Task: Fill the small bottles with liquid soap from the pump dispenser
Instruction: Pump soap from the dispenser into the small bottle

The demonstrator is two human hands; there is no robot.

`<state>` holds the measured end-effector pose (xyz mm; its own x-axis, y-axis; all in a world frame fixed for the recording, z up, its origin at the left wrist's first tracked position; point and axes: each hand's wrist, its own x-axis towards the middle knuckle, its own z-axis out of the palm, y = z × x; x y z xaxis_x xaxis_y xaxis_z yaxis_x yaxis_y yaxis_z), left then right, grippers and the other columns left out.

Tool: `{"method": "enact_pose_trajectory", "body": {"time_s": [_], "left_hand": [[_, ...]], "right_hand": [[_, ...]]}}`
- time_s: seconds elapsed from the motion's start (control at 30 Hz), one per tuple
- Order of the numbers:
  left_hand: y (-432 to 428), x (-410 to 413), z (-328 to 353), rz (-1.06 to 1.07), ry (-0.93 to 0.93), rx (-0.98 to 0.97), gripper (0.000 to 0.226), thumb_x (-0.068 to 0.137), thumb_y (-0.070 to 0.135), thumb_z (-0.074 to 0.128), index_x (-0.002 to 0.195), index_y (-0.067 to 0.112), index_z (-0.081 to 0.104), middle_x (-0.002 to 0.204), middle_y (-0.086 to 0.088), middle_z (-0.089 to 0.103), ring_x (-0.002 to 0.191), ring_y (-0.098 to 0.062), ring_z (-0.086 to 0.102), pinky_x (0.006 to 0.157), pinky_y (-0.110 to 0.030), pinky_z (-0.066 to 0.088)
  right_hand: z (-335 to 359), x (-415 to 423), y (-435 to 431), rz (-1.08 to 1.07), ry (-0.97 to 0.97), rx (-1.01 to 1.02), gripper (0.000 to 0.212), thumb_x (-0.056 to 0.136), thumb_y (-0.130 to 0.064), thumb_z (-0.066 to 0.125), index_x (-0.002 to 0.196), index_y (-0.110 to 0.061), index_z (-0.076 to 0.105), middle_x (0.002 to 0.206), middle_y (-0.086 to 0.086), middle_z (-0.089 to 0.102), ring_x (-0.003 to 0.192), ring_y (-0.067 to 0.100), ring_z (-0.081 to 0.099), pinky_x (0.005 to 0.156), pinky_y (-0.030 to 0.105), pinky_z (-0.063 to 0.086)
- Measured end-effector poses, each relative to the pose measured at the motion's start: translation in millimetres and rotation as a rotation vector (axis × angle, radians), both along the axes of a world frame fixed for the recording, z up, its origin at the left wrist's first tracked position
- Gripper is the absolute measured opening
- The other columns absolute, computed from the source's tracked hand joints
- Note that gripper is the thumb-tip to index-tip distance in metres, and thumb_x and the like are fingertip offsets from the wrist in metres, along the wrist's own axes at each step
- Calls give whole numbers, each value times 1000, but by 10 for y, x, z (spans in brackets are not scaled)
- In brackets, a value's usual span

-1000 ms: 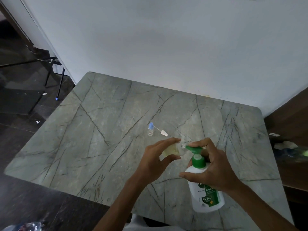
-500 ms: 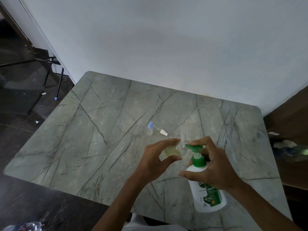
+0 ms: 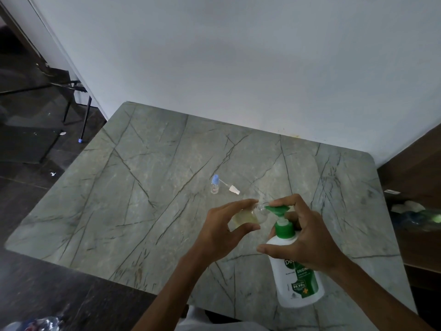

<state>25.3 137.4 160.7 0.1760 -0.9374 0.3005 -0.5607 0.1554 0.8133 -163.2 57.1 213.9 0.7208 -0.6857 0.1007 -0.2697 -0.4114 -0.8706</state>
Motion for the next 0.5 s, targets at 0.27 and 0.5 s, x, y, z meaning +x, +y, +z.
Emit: {"method": "enact_pose_trajectory", "body": {"time_s": [0.27, 0.5], "left_hand": [[4, -2, -26, 2, 8, 14, 52, 82, 45, 69, 126, 19, 61, 115, 15, 65, 100, 11, 59, 86, -8, 45], [-3, -3, 9, 17, 24, 16, 51, 81, 43, 70, 126, 20, 62, 118, 14, 65, 103, 7, 61, 87, -9, 46]], "right_hand": [[-1, -11, 5, 7, 18, 40, 79, 54, -30, 93, 114, -19, 44, 84, 0, 72, 66, 11, 70, 61, 19, 56], [14, 6, -2, -44, 10, 63, 77, 48, -34, 94, 109, -22, 47, 81, -6, 72, 66, 13, 72, 58, 23, 58]]}}
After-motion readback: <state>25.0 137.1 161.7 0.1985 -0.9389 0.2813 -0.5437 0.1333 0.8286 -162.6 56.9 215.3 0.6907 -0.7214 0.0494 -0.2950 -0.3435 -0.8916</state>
